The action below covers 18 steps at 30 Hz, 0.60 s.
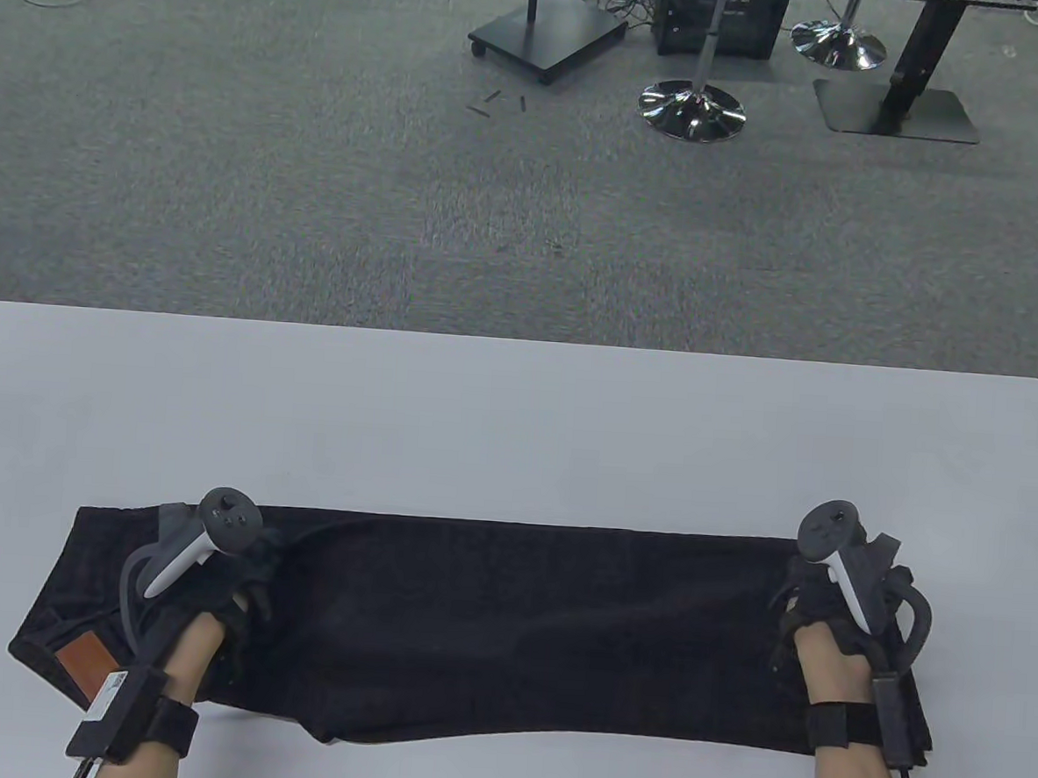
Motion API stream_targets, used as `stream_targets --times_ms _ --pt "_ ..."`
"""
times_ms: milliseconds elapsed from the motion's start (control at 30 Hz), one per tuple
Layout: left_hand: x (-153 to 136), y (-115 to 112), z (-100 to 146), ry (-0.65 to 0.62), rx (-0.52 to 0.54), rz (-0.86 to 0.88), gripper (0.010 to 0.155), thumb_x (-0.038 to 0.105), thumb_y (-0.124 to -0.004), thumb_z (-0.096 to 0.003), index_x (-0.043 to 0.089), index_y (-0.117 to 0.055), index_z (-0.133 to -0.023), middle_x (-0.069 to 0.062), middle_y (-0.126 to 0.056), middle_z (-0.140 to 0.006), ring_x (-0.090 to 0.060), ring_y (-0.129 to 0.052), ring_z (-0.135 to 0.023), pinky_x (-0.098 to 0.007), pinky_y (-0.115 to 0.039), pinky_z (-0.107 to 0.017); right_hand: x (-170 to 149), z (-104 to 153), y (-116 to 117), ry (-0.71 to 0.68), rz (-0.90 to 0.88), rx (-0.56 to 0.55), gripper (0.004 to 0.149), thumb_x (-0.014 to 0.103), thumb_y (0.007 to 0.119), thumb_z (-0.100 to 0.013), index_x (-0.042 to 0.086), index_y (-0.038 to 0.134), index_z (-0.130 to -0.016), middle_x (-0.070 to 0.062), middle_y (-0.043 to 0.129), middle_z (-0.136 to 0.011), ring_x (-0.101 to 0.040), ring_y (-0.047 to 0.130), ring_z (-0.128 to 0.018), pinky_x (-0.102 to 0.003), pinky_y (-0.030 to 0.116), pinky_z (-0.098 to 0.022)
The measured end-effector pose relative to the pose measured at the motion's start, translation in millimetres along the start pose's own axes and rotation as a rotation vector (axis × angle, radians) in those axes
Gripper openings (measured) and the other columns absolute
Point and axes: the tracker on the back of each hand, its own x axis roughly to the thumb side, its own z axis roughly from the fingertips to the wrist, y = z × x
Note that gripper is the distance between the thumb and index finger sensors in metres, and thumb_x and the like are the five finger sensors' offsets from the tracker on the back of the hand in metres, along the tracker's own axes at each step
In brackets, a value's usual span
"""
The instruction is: Fold trousers
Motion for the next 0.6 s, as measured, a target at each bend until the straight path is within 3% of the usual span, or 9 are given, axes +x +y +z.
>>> stream_targets --times_ms 100,167,300,467,600 --pt "3 1 1 0.004 0.006 -0.021 0.053 0.044 -0.073 -0.0566 0.031 -0.07 -0.108 0.003 -0.081 -0.106 -0.025 -0.087 -0.101 -0.056 -0.063 -0.077 3 0 23 -0.033 -0.071 0.183 0.066 0.053 0.078 -0.047 0.031 0.051 -0.104 -0.003 0.047 -0.115 -0.039 0.05 -0.107 -0.063 0.046 -0.075" --pt "5 3 5 0.013 0.033 -0.078 0.053 0.044 -0.076 -0.0559 0.031 -0.071 -0.107 0.003 -0.08 -0.106 -0.027 -0.086 -0.102 -0.057 -0.063 -0.077 5 -2 37 -0.017 -0.113 0.228 0.071 0.056 0.078 -0.046 0.029 0.048 -0.105 -0.005 0.044 -0.116 -0.041 0.047 -0.107 -0.064 0.045 -0.075" --pt "2 13 16 0.099 0.001 -0.291 0.058 0.045 -0.083 -0.0541 0.033 -0.068 -0.108 0.006 -0.076 -0.11 -0.025 -0.081 -0.106 -0.058 -0.06 -0.079 -1 -10 62 0.027 -0.02 0.382 0.082 0.065 0.072 -0.045 0.028 0.032 -0.106 -0.006 0.021 -0.116 -0.043 0.025 -0.109 -0.066 0.04 -0.076" --pt "-6 28 29 0.175 -0.051 -0.32 0.056 0.044 -0.085 -0.054 0.032 -0.072 -0.107 0.006 -0.078 -0.109 -0.026 -0.08 -0.107 -0.059 -0.058 -0.079 -1 -15 63 0.024 -0.06 0.434 0.087 0.066 0.073 -0.044 0.027 0.026 -0.106 -0.008 0.012 -0.114 -0.043 0.015 -0.108 -0.067 0.035 -0.076" --pt "7 45 37 0.183 0.079 -0.464 0.047 0.043 -0.084 -0.054 0.032 -0.082 -0.1 0.007 -0.087 -0.102 -0.024 -0.087 -0.102 -0.058 -0.059 -0.079 0 -18 64 0.027 -0.051 0.446 0.087 0.064 0.074 -0.045 0.028 0.024 -0.105 -0.007 0.009 -0.113 -0.042 0.012 -0.108 -0.067 0.032 -0.076"
